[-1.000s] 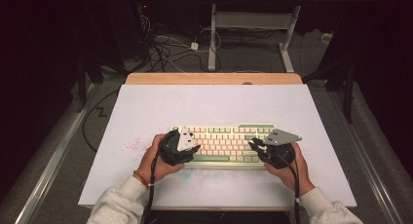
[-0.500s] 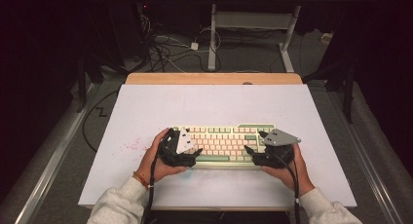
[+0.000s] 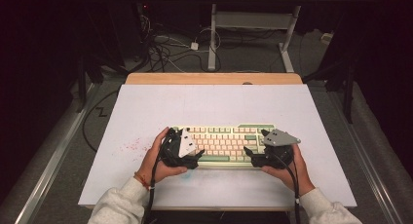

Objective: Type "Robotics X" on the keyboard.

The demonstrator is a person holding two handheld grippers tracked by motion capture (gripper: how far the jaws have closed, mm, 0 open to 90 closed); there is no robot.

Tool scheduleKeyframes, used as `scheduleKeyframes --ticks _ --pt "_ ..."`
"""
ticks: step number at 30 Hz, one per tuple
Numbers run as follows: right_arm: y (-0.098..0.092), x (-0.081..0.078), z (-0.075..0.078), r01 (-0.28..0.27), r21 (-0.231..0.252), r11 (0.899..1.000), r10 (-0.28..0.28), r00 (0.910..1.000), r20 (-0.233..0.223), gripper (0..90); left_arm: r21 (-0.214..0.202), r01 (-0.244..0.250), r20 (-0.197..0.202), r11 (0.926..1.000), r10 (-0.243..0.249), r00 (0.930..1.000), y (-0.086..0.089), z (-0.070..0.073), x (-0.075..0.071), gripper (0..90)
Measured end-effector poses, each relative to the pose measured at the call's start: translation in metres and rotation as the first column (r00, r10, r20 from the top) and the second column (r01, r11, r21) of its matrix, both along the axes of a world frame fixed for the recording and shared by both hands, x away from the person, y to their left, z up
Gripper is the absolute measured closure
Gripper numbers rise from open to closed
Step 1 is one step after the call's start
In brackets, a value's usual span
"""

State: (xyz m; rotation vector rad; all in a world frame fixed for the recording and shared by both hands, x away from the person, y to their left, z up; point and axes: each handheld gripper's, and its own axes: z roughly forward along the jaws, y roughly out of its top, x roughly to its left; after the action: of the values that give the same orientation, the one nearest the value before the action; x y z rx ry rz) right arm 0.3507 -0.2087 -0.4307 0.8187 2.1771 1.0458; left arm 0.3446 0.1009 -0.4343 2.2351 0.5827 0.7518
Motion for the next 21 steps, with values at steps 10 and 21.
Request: scheduleKeyframes --ticks 10,21 --pt "0.002 -0.004 0.002 0.002 -0.029 1.0 -0.001 0.9996 0.029 19.0 0.001 -0.005 0.005 1.0 0.005 1.0 0.002 0.003 -0.002 15.8" --pt "0.002 -0.012 0.008 0.004 -0.051 0.999 -0.001 0.9987 0.052 19.7 0.011 0.008 0.028 0.9999 -0.008 0.9996 0.004 0.007 -0.01 15.9"
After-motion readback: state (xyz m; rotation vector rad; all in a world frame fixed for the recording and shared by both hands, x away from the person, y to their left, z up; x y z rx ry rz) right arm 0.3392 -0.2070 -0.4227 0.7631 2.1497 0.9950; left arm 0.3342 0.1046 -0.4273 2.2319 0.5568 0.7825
